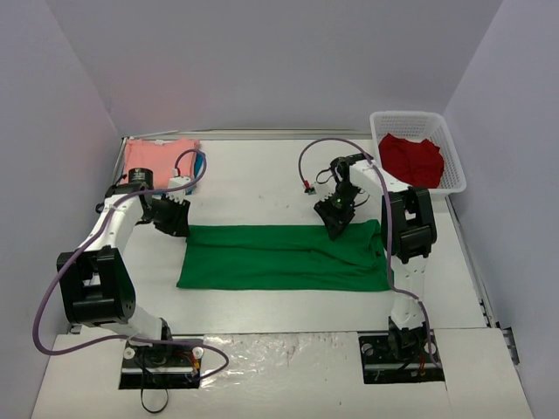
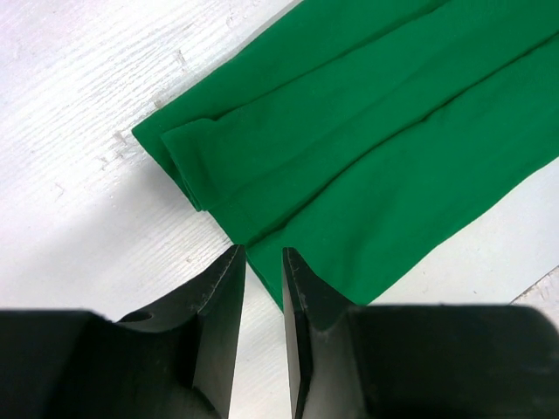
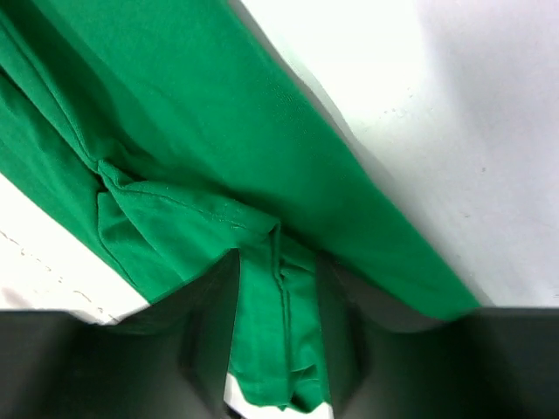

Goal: Fold and stack the t-shirts
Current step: Fold the other side of the tshirt into a rectangle

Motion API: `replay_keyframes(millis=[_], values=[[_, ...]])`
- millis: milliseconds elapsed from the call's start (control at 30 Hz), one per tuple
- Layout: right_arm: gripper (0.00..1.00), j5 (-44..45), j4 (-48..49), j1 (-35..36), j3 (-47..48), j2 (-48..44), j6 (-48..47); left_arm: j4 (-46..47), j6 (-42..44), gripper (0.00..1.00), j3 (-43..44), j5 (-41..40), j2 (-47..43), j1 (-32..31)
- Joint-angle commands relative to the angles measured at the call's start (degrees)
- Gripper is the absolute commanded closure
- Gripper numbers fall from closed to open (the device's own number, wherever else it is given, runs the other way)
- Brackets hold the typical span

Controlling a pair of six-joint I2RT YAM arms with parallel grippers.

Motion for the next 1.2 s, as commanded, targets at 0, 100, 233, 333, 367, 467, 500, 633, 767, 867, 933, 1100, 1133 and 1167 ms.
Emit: replay_keyframes(millis=[0,100,233,333,367,467,500,633,767,867,933,1100,1133,1167], values=[[0.71,-0.63,-2.99,0.54,2.13,0.09,-1.04,-0.29,-0.84,0.77,0.14,0.34,-1.66,0.48],[0.9,-1.24,-2.99,0.54,1.61,-0.79,-1.22,-0.29,-1.28,0.77,0.4,0.77,-1.48,0.48],[1.0,-1.34,-2.99,0.54,0.29,-2.28,-1.48,-0.38,-1.45,0.77,0.75,1.21,-1.48,0.48],[1.0,-1.25,-2.99,0.54,-0.68,-3.77,-1.31,-0.47,-1.28,0.78,0.58,1.21,-1.75,0.48],[1.0,-1.25,-2.99,0.54,-1.03,-4.04,-1.31,-0.47,-1.19,0.78,0.49,1.3,-1.75,0.48],[1.0,-1.6,-2.91,0.54,-1.73,-5.71,-1.04,-0.21,-1.28,0.8,-0.12,1.48,-2.01,0.48],[1.0,-1.6,-2.99,0.54,-1.82,-6.67,-0.96,-0.03,-1.36,0.8,-0.21,1.48,-2.1,0.48],[1.0,-1.86,-3.08,0.54,-3.05,-8.52,-0.78,0.23,-1.63,0.81,-0.91,1.65,-2.54,0.48],[0.66,-1.95,-2.91,0.54,-3.84,-8.88,-0.78,0.59,-1.72,0.81,-1.44,1.83,-2.98,0.57],[0.61,-1.6,-2.64,0.54,-3.58,-8.09,-0.6,0.5,-1.81,0.81,-1.35,1.74,-2.8,0.57],[0.59,-1.25,-2.73,0.62,-2.62,-6.68,-0.43,0.5,-1.8,0.81,-1.35,1.83,-2.8,0.57],[0.59,-0.72,-2.82,0.62,-0.51,-3.25,-0.25,0.67,-1.8,0.81,-1.97,1.66,-2.8,0.57],[0.59,-0.72,-2.73,0.71,-0.24,-2.9,-0.25,0.76,-1.8,0.81,-2.14,1.65,-2.89,0.57],[0.59,-0.81,-2.73,0.89,-0.07,-2.38,-0.25,0.76,-1.8,0.81,-2.15,1.65,-2.98,0.57]])
